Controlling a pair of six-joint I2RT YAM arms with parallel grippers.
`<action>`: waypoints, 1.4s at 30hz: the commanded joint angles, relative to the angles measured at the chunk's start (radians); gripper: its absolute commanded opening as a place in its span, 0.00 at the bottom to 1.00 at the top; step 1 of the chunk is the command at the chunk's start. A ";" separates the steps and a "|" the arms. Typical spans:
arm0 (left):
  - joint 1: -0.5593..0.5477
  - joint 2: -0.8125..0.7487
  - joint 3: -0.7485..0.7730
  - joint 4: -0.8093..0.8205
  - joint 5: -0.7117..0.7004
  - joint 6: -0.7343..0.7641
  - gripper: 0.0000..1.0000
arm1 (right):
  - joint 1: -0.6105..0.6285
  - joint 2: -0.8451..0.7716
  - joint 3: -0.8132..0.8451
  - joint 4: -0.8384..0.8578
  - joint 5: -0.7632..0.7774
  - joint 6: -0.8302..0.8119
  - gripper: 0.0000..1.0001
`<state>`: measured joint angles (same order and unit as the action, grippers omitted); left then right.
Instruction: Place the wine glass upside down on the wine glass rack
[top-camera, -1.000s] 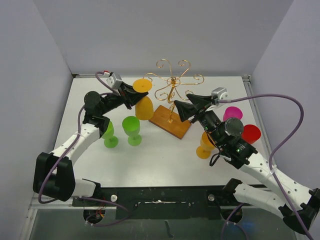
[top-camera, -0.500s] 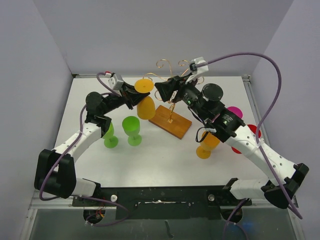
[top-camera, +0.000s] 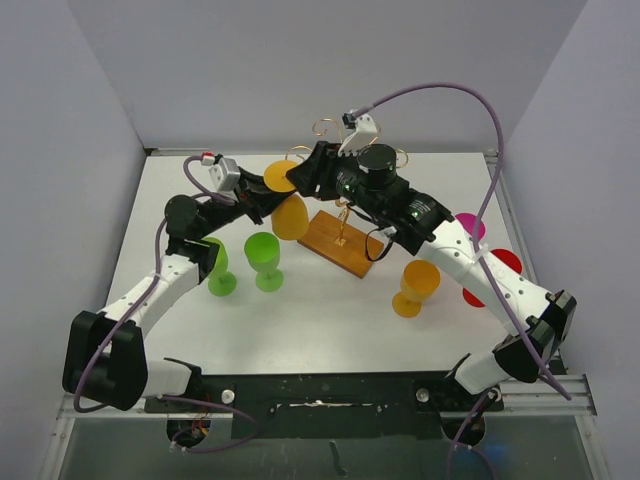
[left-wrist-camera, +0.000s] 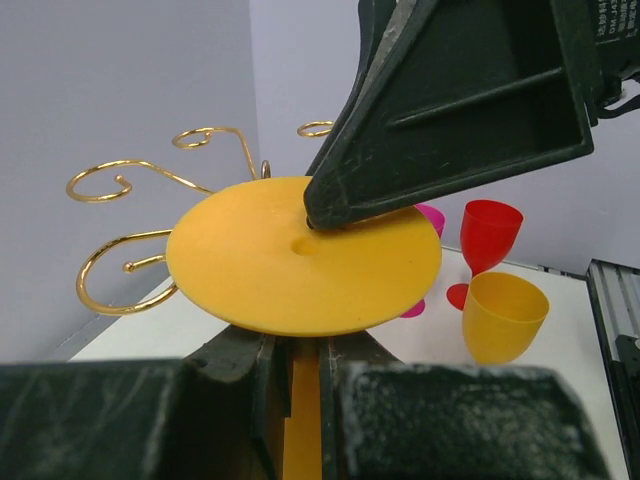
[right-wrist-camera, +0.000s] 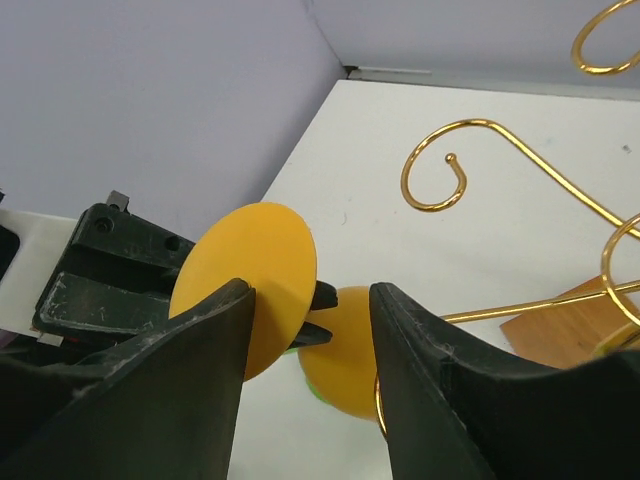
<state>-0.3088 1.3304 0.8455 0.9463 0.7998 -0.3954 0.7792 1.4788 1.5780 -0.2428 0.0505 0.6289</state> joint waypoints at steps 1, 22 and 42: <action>-0.004 -0.048 -0.009 0.086 -0.030 0.027 0.00 | -0.008 0.000 0.023 0.058 -0.113 0.101 0.47; -0.004 -0.224 -0.127 -0.073 -0.210 0.010 0.42 | -0.061 -0.018 -0.088 0.187 -0.202 0.596 0.00; -0.001 -0.591 -0.107 -0.679 -0.656 0.133 0.56 | -0.075 0.081 0.070 0.032 0.026 0.556 0.00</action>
<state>-0.3115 0.7723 0.6899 0.3687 0.2504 -0.2920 0.7120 1.5658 1.5715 -0.2287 -0.0227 1.2301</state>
